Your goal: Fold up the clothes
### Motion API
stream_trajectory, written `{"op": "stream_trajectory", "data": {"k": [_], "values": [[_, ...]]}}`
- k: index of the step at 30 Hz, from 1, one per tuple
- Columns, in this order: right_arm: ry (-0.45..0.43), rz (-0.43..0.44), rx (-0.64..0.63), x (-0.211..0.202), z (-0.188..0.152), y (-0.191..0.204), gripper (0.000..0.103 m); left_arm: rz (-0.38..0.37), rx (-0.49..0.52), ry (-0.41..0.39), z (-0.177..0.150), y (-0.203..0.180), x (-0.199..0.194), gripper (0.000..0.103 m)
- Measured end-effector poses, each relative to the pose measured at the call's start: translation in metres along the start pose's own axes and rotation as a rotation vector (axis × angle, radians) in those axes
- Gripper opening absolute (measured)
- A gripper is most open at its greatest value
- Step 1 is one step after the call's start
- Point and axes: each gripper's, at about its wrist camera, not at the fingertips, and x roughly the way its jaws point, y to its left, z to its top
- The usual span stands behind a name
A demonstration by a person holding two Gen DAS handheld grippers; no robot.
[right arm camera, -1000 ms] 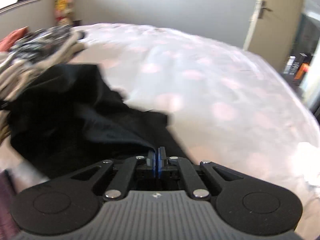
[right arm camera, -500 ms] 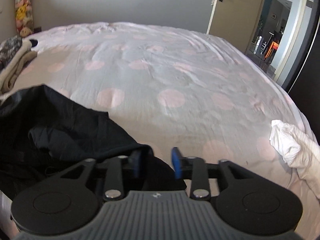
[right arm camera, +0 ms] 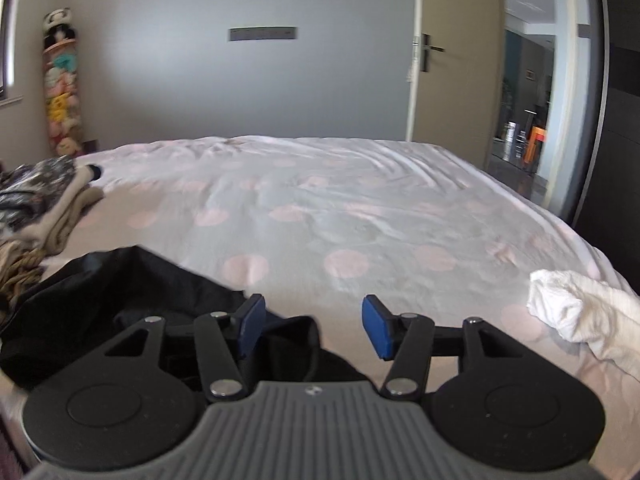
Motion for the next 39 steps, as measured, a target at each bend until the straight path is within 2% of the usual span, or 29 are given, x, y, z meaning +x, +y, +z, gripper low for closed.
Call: {"op": "stream_trajectory", "data": {"k": [3,9,15,21,23,27,28,33,39], "values": [[0.047,0.064,-0.026,0.003,-0.007,0.011,0.051,-0.037,0.043,-0.013,-0.001,-0.010,-0.004,0.046],[0.194,0.193,-0.080,0.020,-0.016,0.032,0.050,-0.032,0.181,0.030,-0.010,-0.037,0.006,0.046],[0.229,0.220,-0.155,0.025,-0.027,0.047,0.050,-0.050,0.298,0.091,-0.025,-0.056,0.020,0.046],[0.283,0.278,-0.164,0.034,-0.032,0.048,0.052,-0.055,0.351,0.152,-0.032,-0.065,0.033,0.046],[0.292,0.291,-0.167,0.036,-0.032,0.049,0.052,-0.057,0.347,0.172,-0.032,-0.064,0.037,0.046],[0.206,0.361,-0.201,0.021,-0.034,0.051,0.052,-0.068,0.280,0.185,-0.029,-0.054,0.041,0.046],[0.207,0.359,-0.216,0.020,-0.034,0.053,0.052,-0.071,0.260,0.188,-0.028,-0.050,0.041,0.046],[0.282,0.283,-0.204,0.036,-0.034,0.055,0.049,-0.085,0.161,0.200,-0.022,-0.034,0.046,0.046],[0.408,0.226,0.025,0.066,-0.033,0.025,0.035,-0.102,0.042,0.213,-0.014,-0.015,0.051,0.046]]}}
